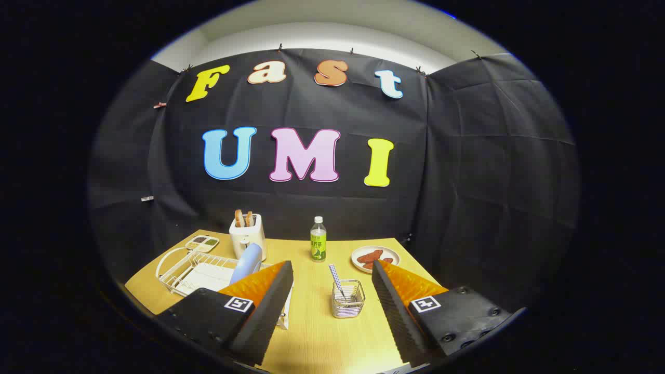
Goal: Take the plate from the dish rack, then take the spoon from the basket and place it into the plate.
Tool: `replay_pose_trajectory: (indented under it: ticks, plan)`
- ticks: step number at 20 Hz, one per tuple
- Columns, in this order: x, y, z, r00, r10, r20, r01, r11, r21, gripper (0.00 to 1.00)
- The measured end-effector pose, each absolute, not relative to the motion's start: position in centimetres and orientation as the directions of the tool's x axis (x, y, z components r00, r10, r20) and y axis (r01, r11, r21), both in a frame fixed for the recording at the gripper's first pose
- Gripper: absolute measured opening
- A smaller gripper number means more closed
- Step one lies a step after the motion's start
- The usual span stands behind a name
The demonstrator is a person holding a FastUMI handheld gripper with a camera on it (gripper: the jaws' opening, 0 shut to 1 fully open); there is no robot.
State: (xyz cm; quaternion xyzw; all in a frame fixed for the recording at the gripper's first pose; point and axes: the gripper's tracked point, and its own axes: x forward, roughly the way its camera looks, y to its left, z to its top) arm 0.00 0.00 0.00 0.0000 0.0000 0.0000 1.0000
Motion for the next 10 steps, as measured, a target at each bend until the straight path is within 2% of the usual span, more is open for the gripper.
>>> replay_pose_trajectory:
  ticks: [10]
  plan:
    - [0.1,1.6,-0.6,0.998,0.06,-0.022,-0.061,0.998,-0.026,0.97]
